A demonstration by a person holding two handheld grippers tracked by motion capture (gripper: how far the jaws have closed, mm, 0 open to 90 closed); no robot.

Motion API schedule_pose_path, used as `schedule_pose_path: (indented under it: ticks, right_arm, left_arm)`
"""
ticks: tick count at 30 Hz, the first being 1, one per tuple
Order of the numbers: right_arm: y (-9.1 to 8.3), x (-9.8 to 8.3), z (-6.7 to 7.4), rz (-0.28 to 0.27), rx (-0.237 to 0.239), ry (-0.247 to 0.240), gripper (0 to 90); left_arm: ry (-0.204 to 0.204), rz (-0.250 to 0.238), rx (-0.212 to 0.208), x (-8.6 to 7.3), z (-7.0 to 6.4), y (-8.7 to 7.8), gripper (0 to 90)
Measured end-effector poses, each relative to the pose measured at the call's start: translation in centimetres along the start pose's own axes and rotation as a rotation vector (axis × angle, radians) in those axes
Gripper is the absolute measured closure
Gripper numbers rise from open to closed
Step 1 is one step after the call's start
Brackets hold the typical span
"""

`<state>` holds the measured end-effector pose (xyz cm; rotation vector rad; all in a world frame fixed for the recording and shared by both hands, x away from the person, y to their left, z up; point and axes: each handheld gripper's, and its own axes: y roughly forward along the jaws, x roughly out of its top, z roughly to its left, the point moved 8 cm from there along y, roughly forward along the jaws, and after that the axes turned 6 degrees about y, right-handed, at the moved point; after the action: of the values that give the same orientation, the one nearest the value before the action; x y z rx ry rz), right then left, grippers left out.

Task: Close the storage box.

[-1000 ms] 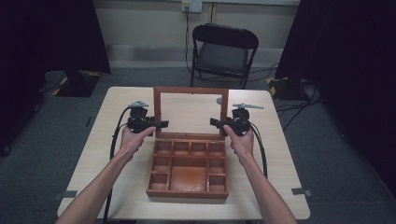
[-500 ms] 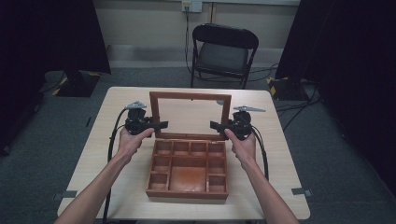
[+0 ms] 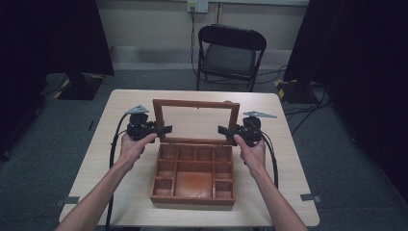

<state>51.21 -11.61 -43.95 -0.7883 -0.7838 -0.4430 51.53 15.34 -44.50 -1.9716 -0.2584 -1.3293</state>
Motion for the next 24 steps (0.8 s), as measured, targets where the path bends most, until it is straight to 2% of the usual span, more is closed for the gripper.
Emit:
schedule_pose_path:
  ticks: [3, 5, 9, 15, 16, 24]
  right_arm:
    - [0.0, 0.1, 0.0, -0.003, 0.015, 0.007, 29.1]
    - [-0.1, 0.2, 0.2, -0.003, 0.023, 0.006, 28.2]
    - [-0.4, 0.4, 0.3, -0.013, 0.023, 0.001, 27.7]
    - [-0.9, 0.2, 0.5, -0.007, 0.032, -0.007, 33.6]
    - [-0.9, 0.2, 0.6, -0.005, 0.032, -0.011, 33.8]
    - [-1.5, 0.0, 1.1, 0.005, 0.036, -0.017, 31.8]
  left_arm:
    - [0.007, -0.004, 0.013, 0.0, -0.1, -0.1, 47.1]
    - [0.009, -0.005, 0.009, 0.0, -0.2, -0.2, 47.1]
    - [0.019, 0.000, 0.003, -0.1, -0.3, -0.3, 47.1]
    - [0.026, 0.008, -0.009, -0.2, -0.5, -0.6, 46.9]
    - [0.019, 0.004, -0.011, -0.2, -0.6, -0.6, 46.8]
    - [0.042, 0.006, -0.012, -0.5, -0.9, -1.0, 46.1]
